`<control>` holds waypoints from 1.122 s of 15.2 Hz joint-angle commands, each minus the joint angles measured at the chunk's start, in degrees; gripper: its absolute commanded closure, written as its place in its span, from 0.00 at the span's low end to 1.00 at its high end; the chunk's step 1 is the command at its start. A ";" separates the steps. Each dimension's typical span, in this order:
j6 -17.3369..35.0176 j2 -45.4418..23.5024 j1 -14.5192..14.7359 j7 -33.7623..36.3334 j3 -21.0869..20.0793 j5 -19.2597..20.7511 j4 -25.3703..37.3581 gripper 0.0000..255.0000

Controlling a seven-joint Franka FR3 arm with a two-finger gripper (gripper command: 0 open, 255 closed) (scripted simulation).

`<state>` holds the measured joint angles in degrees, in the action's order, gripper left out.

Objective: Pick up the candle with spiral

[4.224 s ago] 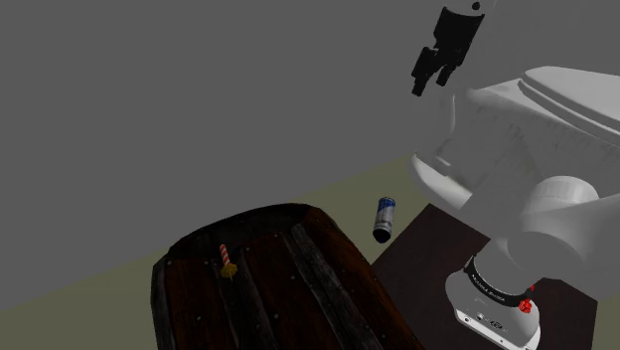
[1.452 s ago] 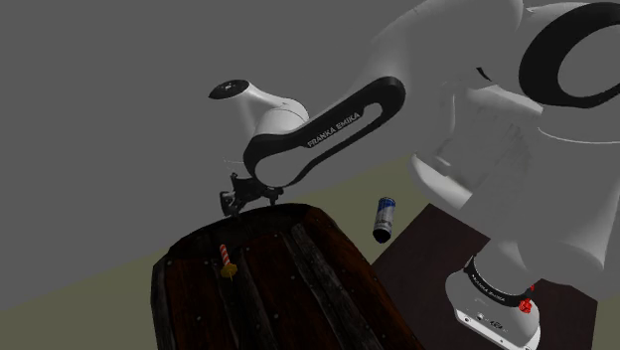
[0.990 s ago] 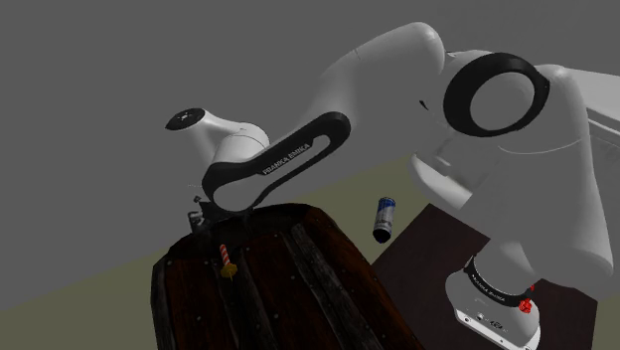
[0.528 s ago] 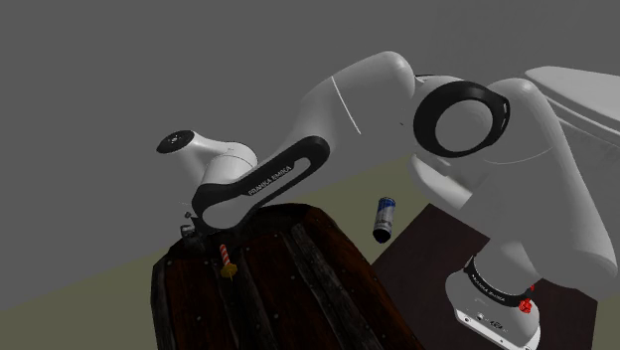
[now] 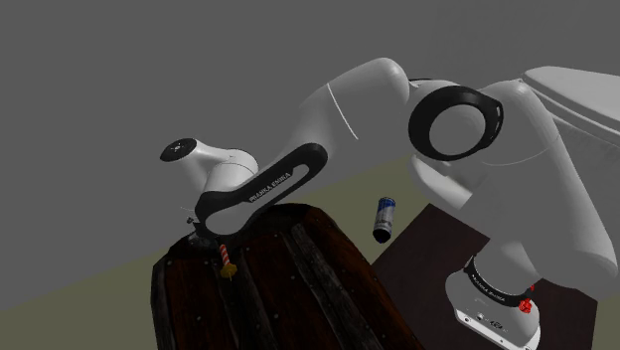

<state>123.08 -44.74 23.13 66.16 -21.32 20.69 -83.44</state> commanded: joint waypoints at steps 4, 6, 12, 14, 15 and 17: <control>0.04 0.00 -0.02 0.00 0.01 0.00 -0.09 1.00; 0.00 -0.12 0.00 -0.02 0.03 0.02 0.07 1.00; -2.94 2.44 -0.40 -0.63 -0.72 -0.92 0.53 1.00; -3.97 3.23 -0.51 -0.83 -0.95 -1.23 0.80 1.00; -4.49 3.61 -0.57 -0.94 -1.07 -1.39 0.96 1.00; -5.56 4.34 -0.66 -1.14 -1.28 -1.69 1.32 1.00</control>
<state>117.83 -40.90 22.58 65.06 -22.48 19.14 -81.92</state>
